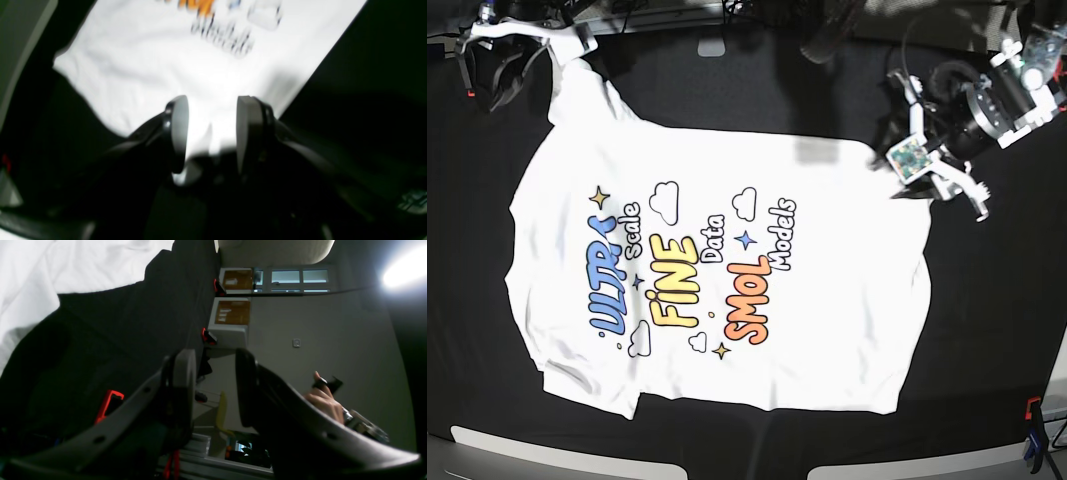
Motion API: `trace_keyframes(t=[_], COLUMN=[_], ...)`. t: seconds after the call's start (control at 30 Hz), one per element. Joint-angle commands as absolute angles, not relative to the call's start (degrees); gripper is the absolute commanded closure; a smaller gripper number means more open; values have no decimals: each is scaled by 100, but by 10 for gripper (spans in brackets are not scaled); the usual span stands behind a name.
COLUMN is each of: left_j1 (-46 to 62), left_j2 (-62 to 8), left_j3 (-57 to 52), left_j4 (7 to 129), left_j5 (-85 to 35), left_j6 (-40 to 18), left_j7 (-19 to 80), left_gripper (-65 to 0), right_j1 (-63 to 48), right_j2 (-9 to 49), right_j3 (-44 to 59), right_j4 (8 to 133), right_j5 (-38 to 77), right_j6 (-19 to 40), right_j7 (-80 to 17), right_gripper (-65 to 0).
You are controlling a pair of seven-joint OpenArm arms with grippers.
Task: Layout the t-shirt on the table in an organized manner, then fold the t-shirt properly
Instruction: 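Grasp the shirt's sleeve corner with the left gripper and tug it outward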
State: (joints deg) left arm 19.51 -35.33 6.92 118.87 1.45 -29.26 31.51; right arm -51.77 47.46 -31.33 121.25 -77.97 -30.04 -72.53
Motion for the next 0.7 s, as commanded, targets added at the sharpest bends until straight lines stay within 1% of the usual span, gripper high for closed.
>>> trace_keyframes(t=[0.0, 0.1, 0.17, 0.27, 0.33, 0.37, 0.47, 0.5, 0.63, 0.67], left_j1=[1881, 1765, 1695, 1680, 1680, 1680, 1680, 1680, 1680, 1680], left_j2=[-3607, -3605, -3607, -3605, -3605, -3603, -3605, -3605, -3605, -3605], left_j3=[648, 648, 648, 648, 683, 705, 869, 930, 1238, 1341], left_j4=[11786, 11185, 10897, 10742, 10731, 10731, 10718, 10694, 10449, 10346], left_j5=[259, 602, 622, 670, 947, 1153, 1562, 1671, 1900, 2010], left_j6=[-2860, -2851, -2851, -2853, -2849, -2757, -2008, -1903, -1896, -1798], left_j7=[2882, 2668, 2648, 2477, 2202, 2062, 1973, 2012, 2137, 2134], left_gripper=[-215, -215, -215, -215, -215, -215, -215, -215, -215, -215], right_j1=[-5221, -5221, -5221, -5221, -5221, -5221, -5221, -5221, -5221, -5221], right_j2=[4807, 4807, 4810, 4807, 4807, 4807, 4807, 4807, 4807, 4807], right_j3=[-3109, -3109, -3109, -3109, -3109, -3109, -3109, -3109, -3109, -3109], right_j4=[12219, 12219, 12219, 12219, 12219, 12219, 12219, 12219, 12219, 12219], right_j5=[-7950, -7950, -7950, -7950, -7950, -7950, -7950, -7950, -7950, -7950], right_j6=[-3072, -3072, -3072, -3072, -3072, -3072, -3072, -3072, -3072, -3072], right_j7=[-7271, -7271, -7271, -7271, -7271, -7271, -7271, -7271, -7271, -7271], right_gripper=[-198, -198, -198, -198, -198, -198, -198, -198, -198, -198])
